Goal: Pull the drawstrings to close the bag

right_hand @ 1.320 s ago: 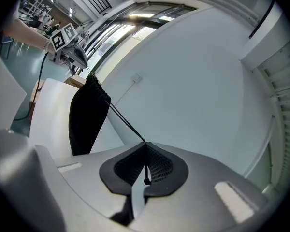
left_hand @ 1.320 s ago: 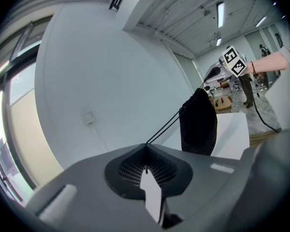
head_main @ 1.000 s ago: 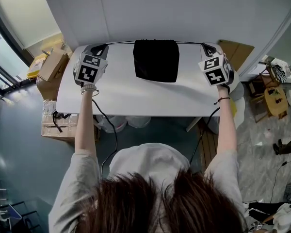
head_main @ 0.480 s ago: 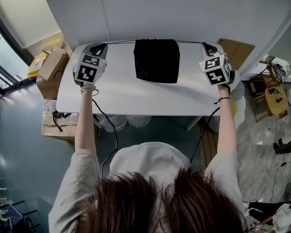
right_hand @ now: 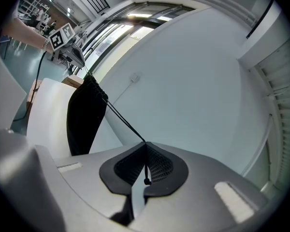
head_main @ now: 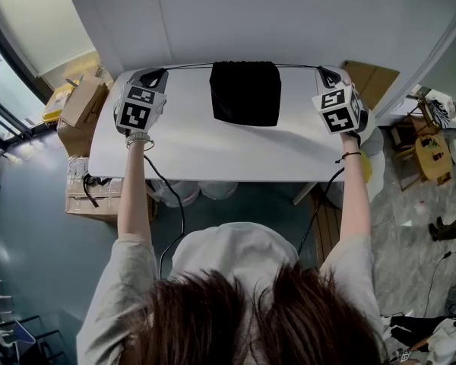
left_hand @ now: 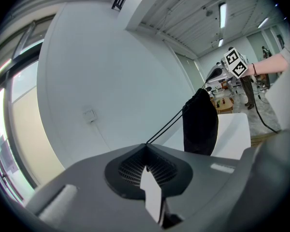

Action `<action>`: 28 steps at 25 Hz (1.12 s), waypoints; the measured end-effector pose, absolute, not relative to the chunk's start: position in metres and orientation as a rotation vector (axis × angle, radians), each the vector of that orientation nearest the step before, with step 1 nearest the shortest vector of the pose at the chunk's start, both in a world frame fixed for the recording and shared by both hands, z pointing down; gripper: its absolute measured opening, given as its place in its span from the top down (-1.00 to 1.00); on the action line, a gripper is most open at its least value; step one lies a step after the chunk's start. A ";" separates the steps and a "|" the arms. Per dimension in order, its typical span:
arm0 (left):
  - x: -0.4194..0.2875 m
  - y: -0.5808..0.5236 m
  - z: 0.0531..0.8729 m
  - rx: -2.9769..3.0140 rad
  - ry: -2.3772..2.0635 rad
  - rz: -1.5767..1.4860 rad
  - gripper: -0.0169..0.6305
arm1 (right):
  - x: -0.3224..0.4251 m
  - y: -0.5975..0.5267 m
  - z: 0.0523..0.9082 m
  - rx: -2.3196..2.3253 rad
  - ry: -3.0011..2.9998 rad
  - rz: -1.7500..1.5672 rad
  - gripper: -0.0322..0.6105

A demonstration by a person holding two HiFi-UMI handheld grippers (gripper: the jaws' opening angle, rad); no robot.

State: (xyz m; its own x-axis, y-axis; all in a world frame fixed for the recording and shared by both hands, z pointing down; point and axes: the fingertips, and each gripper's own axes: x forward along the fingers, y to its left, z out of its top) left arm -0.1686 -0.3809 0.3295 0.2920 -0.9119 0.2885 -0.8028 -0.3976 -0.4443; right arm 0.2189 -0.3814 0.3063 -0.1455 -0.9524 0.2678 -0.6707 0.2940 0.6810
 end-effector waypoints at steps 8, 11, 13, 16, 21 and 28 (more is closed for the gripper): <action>-0.171 -0.382 0.331 -2.350 1.585 -0.744 0.95 | 0.219 -0.381 0.308 1.455 -1.891 -0.531 0.86; -0.171 -0.381 0.330 -2.351 1.585 -0.743 0.95 | 0.220 -0.381 0.307 1.457 -1.891 -0.530 0.86; -0.171 -0.381 0.330 -2.351 1.586 -0.742 0.95 | 0.221 -0.381 0.307 1.460 -1.891 -0.528 0.86; -0.171 -0.380 0.331 -2.353 1.588 -0.738 0.95 | 0.222 -0.379 0.308 1.466 -1.889 -0.526 0.86; -0.171 -0.378 0.332 -2.358 1.589 -0.733 0.95 | 0.223 -0.377 0.308 1.475 -1.888 -0.524 0.86; -0.172 -0.378 0.333 -2.360 1.595 -0.732 0.95 | 0.225 -0.377 0.309 1.487 -1.886 -0.517 0.86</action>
State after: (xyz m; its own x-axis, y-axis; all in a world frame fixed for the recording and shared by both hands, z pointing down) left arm -0.1724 -0.3781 0.3330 0.2948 -0.9114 0.2872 -0.8121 -0.3973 -0.4274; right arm 0.2249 -0.3766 0.3090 -0.1241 -0.9576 0.2599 -0.6914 0.2713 0.6696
